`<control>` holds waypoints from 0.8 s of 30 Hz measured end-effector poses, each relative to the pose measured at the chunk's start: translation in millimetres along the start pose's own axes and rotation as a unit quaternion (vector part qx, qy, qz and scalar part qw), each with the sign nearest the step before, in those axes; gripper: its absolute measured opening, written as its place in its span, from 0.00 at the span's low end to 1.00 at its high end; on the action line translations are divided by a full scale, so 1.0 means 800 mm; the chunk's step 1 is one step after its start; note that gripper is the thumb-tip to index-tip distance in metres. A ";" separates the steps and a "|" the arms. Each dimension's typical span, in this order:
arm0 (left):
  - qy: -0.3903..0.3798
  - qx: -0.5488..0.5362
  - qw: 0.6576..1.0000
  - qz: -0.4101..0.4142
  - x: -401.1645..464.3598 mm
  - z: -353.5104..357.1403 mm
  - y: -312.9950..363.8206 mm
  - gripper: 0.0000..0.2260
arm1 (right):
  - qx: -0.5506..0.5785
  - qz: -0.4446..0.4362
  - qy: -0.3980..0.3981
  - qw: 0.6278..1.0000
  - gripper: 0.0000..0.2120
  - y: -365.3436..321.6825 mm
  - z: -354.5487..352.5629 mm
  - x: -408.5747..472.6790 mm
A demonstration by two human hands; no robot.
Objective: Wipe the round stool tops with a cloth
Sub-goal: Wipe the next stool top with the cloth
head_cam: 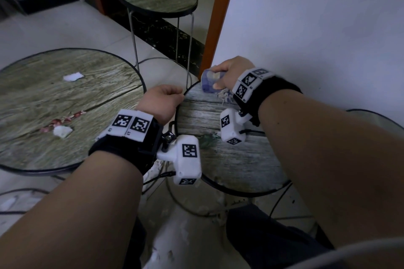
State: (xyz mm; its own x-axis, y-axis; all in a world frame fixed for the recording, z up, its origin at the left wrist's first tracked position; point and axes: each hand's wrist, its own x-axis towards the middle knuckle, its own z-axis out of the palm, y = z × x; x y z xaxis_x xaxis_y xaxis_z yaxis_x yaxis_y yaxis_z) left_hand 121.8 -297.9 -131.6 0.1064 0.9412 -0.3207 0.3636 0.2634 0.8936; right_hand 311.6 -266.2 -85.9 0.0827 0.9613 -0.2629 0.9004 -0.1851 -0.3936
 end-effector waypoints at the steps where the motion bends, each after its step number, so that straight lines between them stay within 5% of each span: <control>1: 0.004 -0.001 1.000 -0.001 0.000 0.000 0.000 0.10 | -0.002 -0.004 0.001 1.000 0.23 -0.001 0.000 0.001; 5: 0.001 -0.002 1.000 -0.006 -0.002 -0.002 0.003 0.05 | 0.013 -0.001 -0.001 1.000 0.22 -0.001 0.000 0.005; 24: -0.015 0.030 0.999 -0.007 -0.007 0.005 0.006 0.11 | -0.003 0.027 0.010 1.000 0.20 0.025 -0.008 0.000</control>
State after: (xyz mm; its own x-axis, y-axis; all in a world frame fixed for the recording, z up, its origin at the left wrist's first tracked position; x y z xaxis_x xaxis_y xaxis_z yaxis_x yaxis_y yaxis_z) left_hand 126.7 -303.2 -127.0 0.1285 0.9308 -0.3422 0.4207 0.2614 0.8688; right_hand 332.2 -268.1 -87.8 0.1395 0.9540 -0.2653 0.8971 -0.2352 -0.3741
